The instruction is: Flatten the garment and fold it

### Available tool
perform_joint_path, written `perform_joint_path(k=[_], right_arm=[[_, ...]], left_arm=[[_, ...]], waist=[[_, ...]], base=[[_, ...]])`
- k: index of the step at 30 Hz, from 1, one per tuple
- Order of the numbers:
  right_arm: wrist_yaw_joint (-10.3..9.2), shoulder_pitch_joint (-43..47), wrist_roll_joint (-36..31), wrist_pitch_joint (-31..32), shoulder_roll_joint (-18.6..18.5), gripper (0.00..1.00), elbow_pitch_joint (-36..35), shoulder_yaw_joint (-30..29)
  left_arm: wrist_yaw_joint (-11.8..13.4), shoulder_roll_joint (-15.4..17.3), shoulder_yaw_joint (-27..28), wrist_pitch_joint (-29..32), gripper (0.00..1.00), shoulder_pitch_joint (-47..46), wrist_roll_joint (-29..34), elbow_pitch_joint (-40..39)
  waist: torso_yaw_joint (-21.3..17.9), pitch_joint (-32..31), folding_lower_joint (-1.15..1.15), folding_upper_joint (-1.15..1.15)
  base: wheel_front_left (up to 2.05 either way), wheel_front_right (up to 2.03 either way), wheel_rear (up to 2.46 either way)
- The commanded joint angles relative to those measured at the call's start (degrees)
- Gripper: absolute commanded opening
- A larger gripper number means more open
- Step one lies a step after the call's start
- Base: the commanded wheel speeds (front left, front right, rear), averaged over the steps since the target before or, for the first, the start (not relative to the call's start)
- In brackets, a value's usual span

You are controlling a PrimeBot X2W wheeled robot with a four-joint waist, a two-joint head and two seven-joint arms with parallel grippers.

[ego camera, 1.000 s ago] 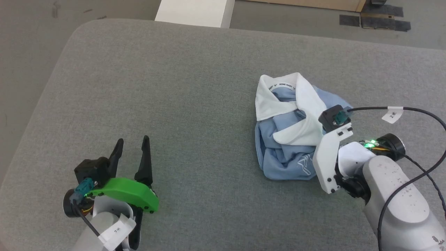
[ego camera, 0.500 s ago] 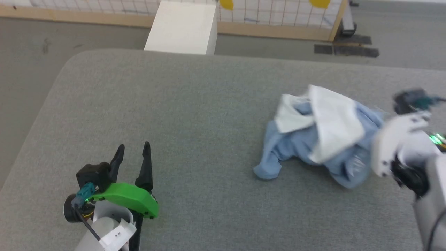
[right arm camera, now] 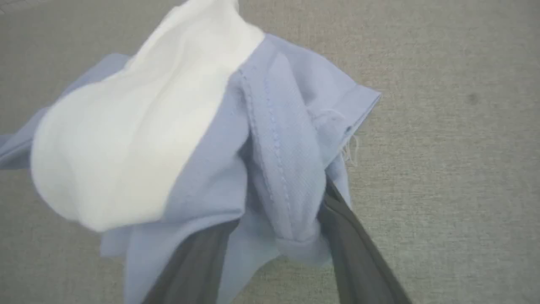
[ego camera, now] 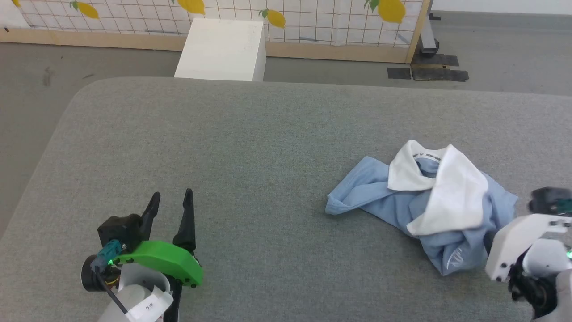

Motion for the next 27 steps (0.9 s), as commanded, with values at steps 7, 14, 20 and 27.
perform_joint_path(k=[7,14,20,27], right_arm=[[0.21,2.4,1.2,-15.0,3.4,1.00,-6.7,-6.2],[0.21,6.2,3.9,-22.7,4.2,1.00,-7.4,-9.0],[0.21,6.9,5.4,-25.6,4.2,1.00,-6.1,-10.2],[0.21,5.7,4.7,-25.0,4.2,1.00,-6.4,-10.0]], left_arm=[[0.6,0.6,-0.2,0.7,1.00,1.1,-0.6,-0.4],[0.9,0.4,-0.7,0.8,1.00,2.0,-0.9,-0.8],[-0.1,-0.8,-2.2,2.2,1.00,0.5,-1.4,-1.4],[-3.3,-5.5,-8.5,12.1,1.00,-12.1,-1.2,1.1]], waist=[[-0.3,-1.8,0.00,0.00],[-1.1,-3.2,0.00,0.00],[-2.2,-3.7,0.00,0.00],[-4.3,-1.6,0.00,0.00]], base=[[0.00,0.00,0.00],[0.00,0.00,0.00],[0.00,0.00,0.00],[0.00,0.00,0.00]])
